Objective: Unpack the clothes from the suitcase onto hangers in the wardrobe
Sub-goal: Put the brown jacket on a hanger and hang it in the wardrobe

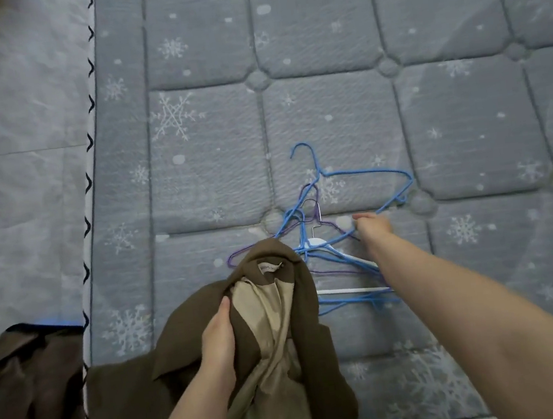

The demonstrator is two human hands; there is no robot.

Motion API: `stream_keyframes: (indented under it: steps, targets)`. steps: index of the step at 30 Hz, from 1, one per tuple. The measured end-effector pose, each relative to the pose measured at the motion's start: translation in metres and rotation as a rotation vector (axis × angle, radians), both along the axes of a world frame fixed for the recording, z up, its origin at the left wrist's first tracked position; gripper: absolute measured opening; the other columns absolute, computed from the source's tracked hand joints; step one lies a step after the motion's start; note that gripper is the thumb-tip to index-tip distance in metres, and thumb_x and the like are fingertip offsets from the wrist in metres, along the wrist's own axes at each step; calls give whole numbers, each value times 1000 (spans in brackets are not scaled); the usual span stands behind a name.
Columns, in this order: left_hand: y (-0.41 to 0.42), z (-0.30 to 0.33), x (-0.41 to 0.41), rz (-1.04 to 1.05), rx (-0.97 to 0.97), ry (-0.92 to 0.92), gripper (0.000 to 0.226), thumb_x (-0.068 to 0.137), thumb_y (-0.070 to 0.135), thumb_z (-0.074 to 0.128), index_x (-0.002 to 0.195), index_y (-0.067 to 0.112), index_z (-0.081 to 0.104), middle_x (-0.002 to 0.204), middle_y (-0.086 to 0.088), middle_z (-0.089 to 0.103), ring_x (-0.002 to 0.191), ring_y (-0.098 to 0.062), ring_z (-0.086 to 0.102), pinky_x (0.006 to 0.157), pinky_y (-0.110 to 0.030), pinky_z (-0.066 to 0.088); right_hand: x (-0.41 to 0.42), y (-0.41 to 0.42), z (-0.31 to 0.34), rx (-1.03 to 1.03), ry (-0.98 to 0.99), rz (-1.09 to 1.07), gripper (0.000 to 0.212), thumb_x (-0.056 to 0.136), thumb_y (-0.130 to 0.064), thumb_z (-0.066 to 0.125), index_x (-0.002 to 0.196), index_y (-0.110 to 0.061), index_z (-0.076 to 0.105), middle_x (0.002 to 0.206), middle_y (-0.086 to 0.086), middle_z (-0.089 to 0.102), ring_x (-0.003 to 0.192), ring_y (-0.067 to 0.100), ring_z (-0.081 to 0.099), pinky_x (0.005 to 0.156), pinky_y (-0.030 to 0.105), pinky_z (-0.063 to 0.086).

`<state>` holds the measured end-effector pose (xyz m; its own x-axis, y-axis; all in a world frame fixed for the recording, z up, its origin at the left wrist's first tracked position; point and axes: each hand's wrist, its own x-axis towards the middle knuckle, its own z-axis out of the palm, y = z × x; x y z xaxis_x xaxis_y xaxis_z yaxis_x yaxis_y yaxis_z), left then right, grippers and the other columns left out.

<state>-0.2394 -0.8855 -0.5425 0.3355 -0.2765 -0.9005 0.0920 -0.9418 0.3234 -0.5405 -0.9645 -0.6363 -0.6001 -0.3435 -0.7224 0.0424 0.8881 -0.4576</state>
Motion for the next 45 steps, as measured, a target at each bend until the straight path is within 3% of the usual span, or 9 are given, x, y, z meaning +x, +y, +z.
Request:
stream_keyframes:
  steps: [3,9,19,24,27,30,34,40,45]
  targets:
    - [3,-5,-1,-65,-81,-62,32,96,49,50,105,25,69,119,-3,66,112,-25,58,107,-42,41,-3,-11,-18,65,-14,-5,21,92,-10,51,101,-13,70,113,12,63,101,29,61,90,35,51]
    - [1,-1,-5,-200,-276,-183,28,99,42,45,80,32,63,91,12,66,95,-15,59,90,-36,42,-10,-13,-24,8,-88,-240,35,91,-6,53,125,1,59,96,8,58,86,20,57,84,30,52]
    - [8,30,1,-320,-368,-215,20,99,43,46,89,32,59,92,13,63,98,-17,59,87,-37,41,31,-8,85,-730,-41,-69,26,86,9,67,85,-14,54,87,1,63,75,14,74,62,22,59]
    - [9,61,0,-460,-531,-291,36,101,27,47,131,46,52,118,20,53,110,-2,49,92,-21,36,69,10,154,-970,58,86,30,91,9,57,82,-19,54,95,16,64,91,22,75,73,33,60]
    - [5,78,-1,-588,-605,-341,52,97,7,42,92,52,67,103,7,63,95,-6,57,79,-5,35,93,22,201,-1116,-14,16,27,92,8,60,83,-18,56,103,26,60,95,29,74,80,37,59]
    - [-2,97,-5,-513,-514,-150,46,94,13,40,73,36,74,101,8,72,106,-14,61,95,-24,42,118,42,245,-1218,-133,-66,20,92,7,61,86,-10,53,97,12,62,95,32,74,78,35,59]
    - [-12,130,-12,-146,-525,187,58,102,45,30,100,11,77,105,-15,74,107,-31,66,106,-44,44,160,78,270,-1176,-361,-135,22,92,10,60,85,-9,51,92,1,65,97,35,73,78,36,60]
    - [6,156,-5,388,-619,405,44,97,32,32,112,10,67,96,-18,71,83,-30,69,84,-37,52,189,118,262,-912,-650,-431,30,89,16,57,77,-9,47,86,9,68,92,30,75,70,28,60]
    - [34,164,4,330,-758,303,35,94,25,40,80,14,70,79,-3,73,82,-17,68,81,-32,52,188,134,260,-673,-621,-377,23,89,7,64,81,-10,51,88,14,65,75,21,74,67,31,60]
